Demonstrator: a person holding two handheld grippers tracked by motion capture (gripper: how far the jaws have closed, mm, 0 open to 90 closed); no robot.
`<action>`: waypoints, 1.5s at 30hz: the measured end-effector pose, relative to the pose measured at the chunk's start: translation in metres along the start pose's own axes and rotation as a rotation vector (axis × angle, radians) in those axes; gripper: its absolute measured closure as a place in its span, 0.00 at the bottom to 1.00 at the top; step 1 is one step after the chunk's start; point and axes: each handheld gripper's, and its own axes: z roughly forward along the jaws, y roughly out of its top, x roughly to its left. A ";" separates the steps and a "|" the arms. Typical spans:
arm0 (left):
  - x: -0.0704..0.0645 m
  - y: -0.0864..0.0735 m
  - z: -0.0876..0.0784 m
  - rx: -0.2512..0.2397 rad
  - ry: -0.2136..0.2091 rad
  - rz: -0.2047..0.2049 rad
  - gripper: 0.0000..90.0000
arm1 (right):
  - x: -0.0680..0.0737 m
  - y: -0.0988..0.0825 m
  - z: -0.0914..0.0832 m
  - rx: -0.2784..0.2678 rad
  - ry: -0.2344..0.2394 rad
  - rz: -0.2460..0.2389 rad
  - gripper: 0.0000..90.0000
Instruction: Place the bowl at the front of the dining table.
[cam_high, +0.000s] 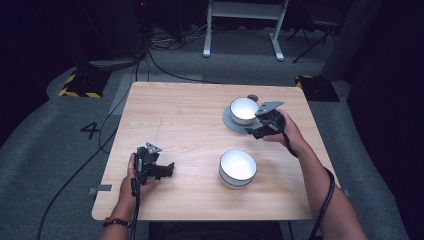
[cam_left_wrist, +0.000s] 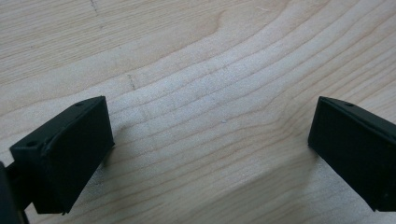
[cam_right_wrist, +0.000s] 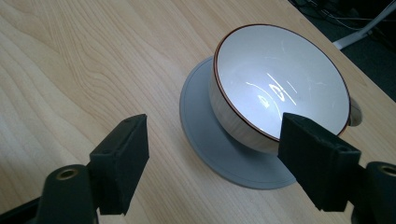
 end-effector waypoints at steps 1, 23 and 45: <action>0.000 0.000 0.000 0.000 0.000 0.000 0.00 | 0.000 -0.001 -0.001 -0.004 -0.009 -0.001 0.28; 0.000 0.000 0.000 0.000 0.000 0.000 0.00 | 0.009 -0.024 -0.029 -0.016 -0.035 -0.031 0.28; 0.000 0.000 0.000 0.000 0.000 0.000 0.00 | 0.021 -0.047 -0.050 -0.018 -0.026 -0.058 0.27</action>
